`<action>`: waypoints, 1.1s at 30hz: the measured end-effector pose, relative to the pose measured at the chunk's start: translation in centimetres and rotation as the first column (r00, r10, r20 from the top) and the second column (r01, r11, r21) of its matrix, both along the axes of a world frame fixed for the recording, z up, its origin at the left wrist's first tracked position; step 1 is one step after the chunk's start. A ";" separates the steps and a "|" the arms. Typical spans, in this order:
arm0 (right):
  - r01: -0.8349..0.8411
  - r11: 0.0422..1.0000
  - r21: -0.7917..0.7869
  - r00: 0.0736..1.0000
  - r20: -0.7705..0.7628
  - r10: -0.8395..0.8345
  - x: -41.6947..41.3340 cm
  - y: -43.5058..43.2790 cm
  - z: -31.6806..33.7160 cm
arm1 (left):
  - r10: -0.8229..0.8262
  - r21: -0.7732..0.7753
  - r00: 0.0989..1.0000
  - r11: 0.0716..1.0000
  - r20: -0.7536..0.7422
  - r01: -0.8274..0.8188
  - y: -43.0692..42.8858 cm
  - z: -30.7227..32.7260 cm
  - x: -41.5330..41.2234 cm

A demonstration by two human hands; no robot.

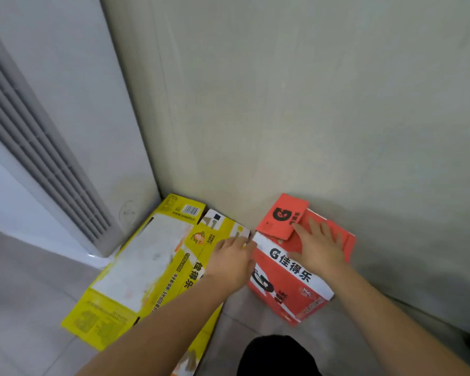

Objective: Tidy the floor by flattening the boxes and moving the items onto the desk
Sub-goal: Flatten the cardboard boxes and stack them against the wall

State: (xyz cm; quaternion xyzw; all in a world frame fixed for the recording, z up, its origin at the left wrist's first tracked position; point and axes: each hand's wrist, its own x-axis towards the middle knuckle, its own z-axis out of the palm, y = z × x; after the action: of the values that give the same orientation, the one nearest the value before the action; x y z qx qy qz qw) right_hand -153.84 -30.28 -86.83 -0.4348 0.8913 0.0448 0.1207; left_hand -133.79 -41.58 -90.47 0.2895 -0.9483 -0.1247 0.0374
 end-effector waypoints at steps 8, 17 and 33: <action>0.114 0.987 -0.117 0.991 -0.061 -0.122 -1.0 5.3 -0.9 | -0.059 0.021 0.997 0.998 0.057 0.058 1.0 1.3 -9.5; 0.120 0.989 -0.090 0.968 -0.211 -0.136 -4.6 11.7 3.3 | 0.264 0.332 0.939 0.926 -0.222 -0.182 -0.6 3.4 -11.1; 0.155 0.911 -0.383 0.883 0.467 0.045 -2.7 8.3 -1.0 | 0.697 0.423 0.717 0.656 -0.022 -0.625 -2.6 -1.5 1.6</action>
State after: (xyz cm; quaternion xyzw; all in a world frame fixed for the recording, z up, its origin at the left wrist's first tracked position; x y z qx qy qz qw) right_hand -156.51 -22.03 -87.79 -0.4221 0.8375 -0.2520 0.2385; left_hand -132.16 -44.14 -91.98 0.6040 -0.7251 -0.3124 0.1090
